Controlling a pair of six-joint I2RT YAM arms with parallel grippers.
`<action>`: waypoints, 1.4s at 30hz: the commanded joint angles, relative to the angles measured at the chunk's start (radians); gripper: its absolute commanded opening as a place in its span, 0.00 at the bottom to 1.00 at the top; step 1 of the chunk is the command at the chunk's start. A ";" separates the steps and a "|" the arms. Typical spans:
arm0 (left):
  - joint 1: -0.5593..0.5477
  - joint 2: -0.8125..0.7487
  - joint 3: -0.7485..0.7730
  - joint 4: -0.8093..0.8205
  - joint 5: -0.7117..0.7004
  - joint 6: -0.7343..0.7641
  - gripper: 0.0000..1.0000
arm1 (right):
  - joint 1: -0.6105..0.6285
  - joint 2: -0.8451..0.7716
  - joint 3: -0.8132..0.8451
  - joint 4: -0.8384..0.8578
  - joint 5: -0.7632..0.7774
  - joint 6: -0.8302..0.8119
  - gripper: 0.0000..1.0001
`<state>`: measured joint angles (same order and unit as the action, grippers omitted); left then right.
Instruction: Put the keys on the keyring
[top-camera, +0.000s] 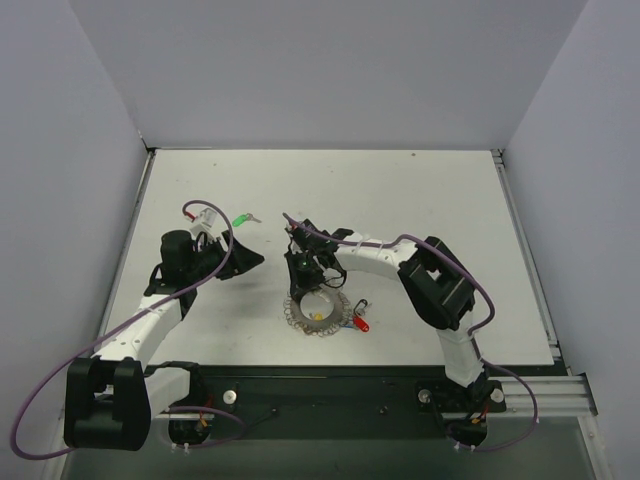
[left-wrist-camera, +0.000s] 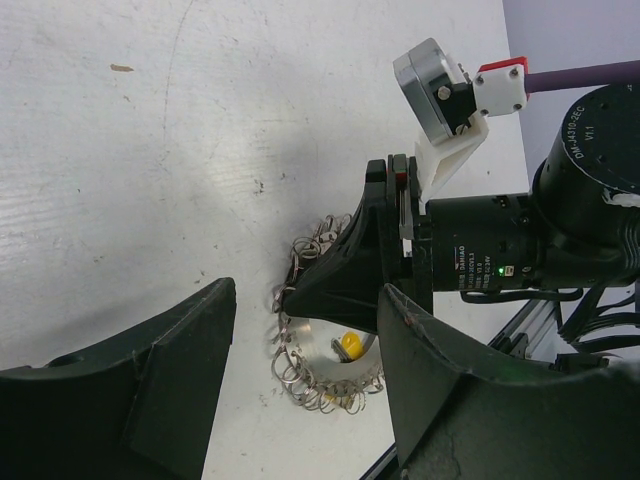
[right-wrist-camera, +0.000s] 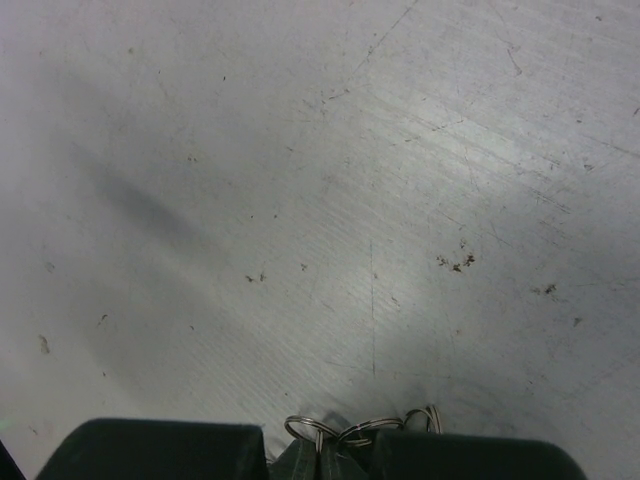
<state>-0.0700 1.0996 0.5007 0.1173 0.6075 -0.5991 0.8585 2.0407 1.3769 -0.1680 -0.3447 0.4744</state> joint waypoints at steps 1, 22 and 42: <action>0.004 -0.024 0.007 0.065 0.046 -0.005 0.68 | 0.001 -0.049 0.004 -0.041 0.055 -0.034 0.00; -0.085 -0.164 0.091 0.295 0.239 -0.051 0.68 | -0.113 -0.677 -0.301 0.237 -0.301 -0.299 0.00; -0.405 -0.124 0.262 0.349 0.406 0.058 0.51 | -0.153 -0.925 -0.277 0.242 -0.658 -0.336 0.00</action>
<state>-0.4580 0.9798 0.7429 0.3618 0.9565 -0.5220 0.7120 1.1572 1.0546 -0.0044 -0.9115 0.1551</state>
